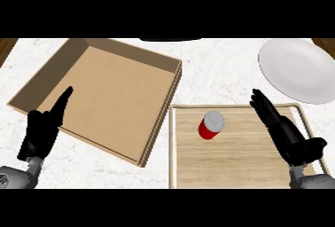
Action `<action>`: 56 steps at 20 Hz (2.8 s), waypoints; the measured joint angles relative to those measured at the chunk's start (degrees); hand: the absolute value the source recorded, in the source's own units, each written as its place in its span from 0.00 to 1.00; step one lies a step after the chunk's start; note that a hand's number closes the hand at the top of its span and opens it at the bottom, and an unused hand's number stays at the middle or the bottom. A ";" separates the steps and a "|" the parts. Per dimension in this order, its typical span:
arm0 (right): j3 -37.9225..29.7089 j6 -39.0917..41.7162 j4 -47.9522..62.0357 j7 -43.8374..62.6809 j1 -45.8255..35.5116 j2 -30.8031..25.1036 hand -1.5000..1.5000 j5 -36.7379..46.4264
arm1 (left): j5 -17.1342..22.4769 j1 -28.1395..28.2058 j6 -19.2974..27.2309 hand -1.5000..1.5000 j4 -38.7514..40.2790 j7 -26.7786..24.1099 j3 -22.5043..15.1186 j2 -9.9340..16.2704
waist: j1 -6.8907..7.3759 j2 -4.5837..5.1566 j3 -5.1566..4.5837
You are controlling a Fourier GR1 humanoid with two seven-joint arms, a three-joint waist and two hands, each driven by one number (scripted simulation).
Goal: Pick the can from the tray and place it in the plate
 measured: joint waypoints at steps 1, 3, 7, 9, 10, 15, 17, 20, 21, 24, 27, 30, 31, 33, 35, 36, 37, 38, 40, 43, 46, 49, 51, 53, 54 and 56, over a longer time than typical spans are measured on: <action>-0.24 1.77 -0.14 -0.13 -0.07 -0.53 1.00 -0.91 | -0.41 -0.61 -0.02 0.50 0.41 0.25 0.00 -0.48 | 0.32 -0.30 -0.03; 0.52 5.79 0.94 0.37 -4.01 -0.34 1.00 -2.93 | -0.49 -1.07 -0.13 0.50 0.33 -0.61 0.23 -1.23 | 1.76 -0.60 -0.02; 2.01 15.46 -0.01 -0.84 -13.13 -3.04 1.00 -4.60 | 0.33 -2.83 0.24 0.50 0.45 -0.90 0.70 -3.42 | 4.37 -1.05 -0.37; 0.98 15.38 1.48 -4.84 -16.98 -5.14 0.00 0.07 | 1.43 -2.81 -0.30 0.50 1.05 -1.44 1.19 -4.44 | 4.71 -1.26 -0.53; -0.16 15.34 4.16 -7.10 -17.91 -3.77 0.00 -0.78 | 1.71 -2.96 -0.41 0.50 1.49 -1.89 1.26 -5.21 | 4.75 -0.96 -0.43; -1.65 25.14 17.71 -20.38 -21.43 -3.15 0.00 -1.42 | 3.38 -2.00 -2.30 0.50 1.65 -4.12 2.96 -6.40 | 4.49 -0.93 0.04; -0.37 28.15 21.28 -25.44 -22.75 -4.27 0.00 2.11 | 3.11 -1.47 -2.11 0.50 1.64 -5.33 3.47 -6.94 | 4.34 -1.08 0.21; 1.61 28.99 24.40 -30.21 -24.57 -6.77 0.00 7.84 | 2.65 -0.92 -1.72 0.50 1.45 -5.74 4.07 -7.38 | 4.00 -1.34 0.38; 2.26 28.75 25.67 -31.14 -25.66 -7.18 0.00 9.55 | 2.39 -0.93 -1.67 0.50 1.31 -5.32 4.10 -7.35 | 3.96 -1.38 0.40; 4.16 27.46 27.43 -33.26 -27.28 -8.78 0.00 14.10 | 2.35 -0.65 -2.19 0.50 1.01 -4.78 4.82 -7.38 | 3.57 -1.60 0.45; 5.39 26.86 28.25 -33.29 -29.59 -9.11 0.00 16.84 | 1.78 0.03 -2.97 0.50 1.10 -6.57 5.73 -7.86 | 3.24 -1.86 0.60; 6.52 27.42 28.78 -32.72 -31.65 -9.79 0.00 18.79 | 1.86 -0.89 -3.20 0.50 0.94 -4.83 6.80 -7.92 | 2.97 -1.78 0.37; 7.31 27.67 27.35 -31.48 -31.44 -9.76 0.00 19.25 | 2.12 -0.83 -3.52 0.50 1.12 -4.41 7.17 -7.93 | 2.72 -1.86 0.35; 8.72 28.78 26.29 -29.53 -32.57 -9.90 0.00 20.46 | 1.50 -0.72 -3.25 0.50 1.24 -4.34 7.37 -8.27 | 2.60 -1.93 0.39; 10.45 29.61 24.68 -27.93 -32.78 -10.14 0.00 22.10 | 1.34 -0.69 -3.46 0.50 1.28 -3.83 7.67 -8.37 | 2.44 -2.00 0.39; 10.90 30.12 24.03 -27.14 -33.27 -10.31 0.00 22.71 | 1.28 -0.69 -3.68 0.50 1.48 -3.86 7.87 -8.56 | 2.41 -2.05 0.45; 11.75 29.74 24.13 -27.43 -33.21 -10.32 0.00 24.18 | 1.25 -0.70 -4.15 0.50 1.49 -3.94 8.00 -8.60 | 2.45 -2.03 0.43; 11.99 29.60 23.83 -27.41 -33.38 -10.88 0.00 25.24 | 0.87 -0.53 -4.18 0.50 1.38 -4.29 8.13 -8.75 | 2.44 -2.01 0.45; 12.87 29.09 22.75 -27.01 -33.57 -11.09 0.00 27.62 | 0.45 -0.57 -4.36 0.50 1.32 -3.82 8.39 -8.91 | 2.39 -2.02 0.44; 14.19 28.38 21.49 -25.95 -33.14 -10.52 0.00 31.16 | 0.61 -0.27 -5.75 0.50 1.19 -4.14 9.16 -9.14 | 2.31 -2.01 0.39; 15.25 29.18 20.71 -24.67 -33.56 -10.28 0.00 34.06 | 0.05 -0.19 -6.01 0.50 1.09 -4.00 9.63 -9.58 | 2.32 -2.01 0.38; 15.36 30.90 19.68 -23.25 -34.13 -10.06 0.00 36.10 | -0.24 0.32 -6.58 0.50 0.51 -4.37 10.43 -10.03 | 2.27 -1.93 0.28; 15.52 31.99 19.24 -22.11 -34.49 -9.33 0.00 37.23 | -1.64 -0.11 -5.52 0.50 0.76 -3.15 10.37 -10.56 | 2.30 -2.00 0.35; 15.93 32.31 19.51 -21.62 -34.42 -8.33 0.00 38.94 | -2.08 -0.25 -5.64 0.50 0.49 -2.28 10.69 -10.81 | 2.36 -1.94 0.28; 15.96 32.77 19.16 -21.12 -34.34 -7.80 0.00 39.64 | -2.22 -0.23 -5.84 0.50 0.40 -2.00 10.96 -10.98 | 2.35 -1.91 0.25; 16.06 32.78 19.57 -20.50 -34.44 -6.25 0.00 41.24 | -2.86 -0.38 -6.05 0.50 0.76 -1.95 11.28 -11.54 | 2.43 -1.95 0.33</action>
